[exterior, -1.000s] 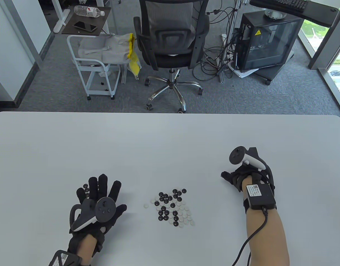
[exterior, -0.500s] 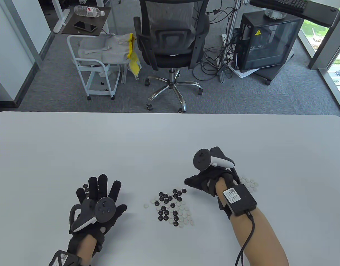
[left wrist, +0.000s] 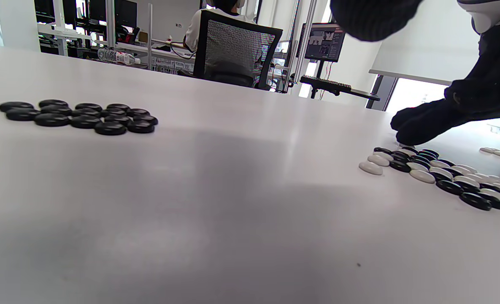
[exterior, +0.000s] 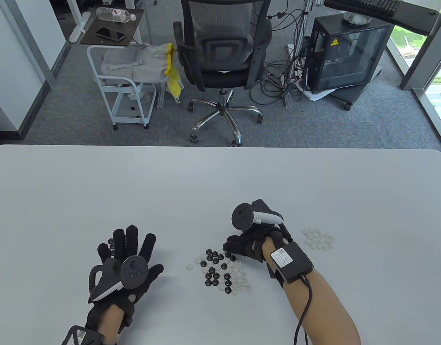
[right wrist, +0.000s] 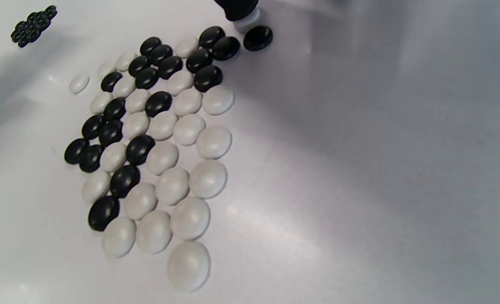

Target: Go stone sorting task

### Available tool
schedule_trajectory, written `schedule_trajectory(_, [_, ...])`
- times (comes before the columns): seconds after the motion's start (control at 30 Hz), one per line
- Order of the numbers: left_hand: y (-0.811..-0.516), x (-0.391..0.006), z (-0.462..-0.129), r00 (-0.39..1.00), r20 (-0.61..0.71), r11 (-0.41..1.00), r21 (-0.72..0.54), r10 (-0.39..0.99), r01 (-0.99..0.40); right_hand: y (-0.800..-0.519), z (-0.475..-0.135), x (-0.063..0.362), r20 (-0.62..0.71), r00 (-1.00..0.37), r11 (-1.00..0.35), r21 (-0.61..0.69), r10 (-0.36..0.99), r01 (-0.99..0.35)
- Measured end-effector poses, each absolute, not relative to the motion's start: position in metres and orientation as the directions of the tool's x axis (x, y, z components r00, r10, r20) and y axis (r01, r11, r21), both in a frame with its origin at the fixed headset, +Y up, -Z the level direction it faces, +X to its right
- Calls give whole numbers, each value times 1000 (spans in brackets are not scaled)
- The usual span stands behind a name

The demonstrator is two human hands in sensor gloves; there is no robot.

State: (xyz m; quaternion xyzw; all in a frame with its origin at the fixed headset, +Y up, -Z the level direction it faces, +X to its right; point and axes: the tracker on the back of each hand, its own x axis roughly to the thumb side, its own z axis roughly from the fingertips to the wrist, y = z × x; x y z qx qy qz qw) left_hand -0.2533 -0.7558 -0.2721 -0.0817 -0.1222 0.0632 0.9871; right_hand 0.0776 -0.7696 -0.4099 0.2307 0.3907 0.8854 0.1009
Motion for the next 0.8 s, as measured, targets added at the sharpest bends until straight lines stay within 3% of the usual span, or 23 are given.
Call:
schedule_trajectory(0.5, [-756, -254, -272, 963, 230, 979, -178, 139, -98, -757, -426, 170, 85, -980, -712, 699, 182, -71])
schedule_trajectory(0.8, [-756, -253, -272, 965, 227, 978, -186, 133, -91, -756, -420, 208, 33, -995, -728, 684, 96, -47])
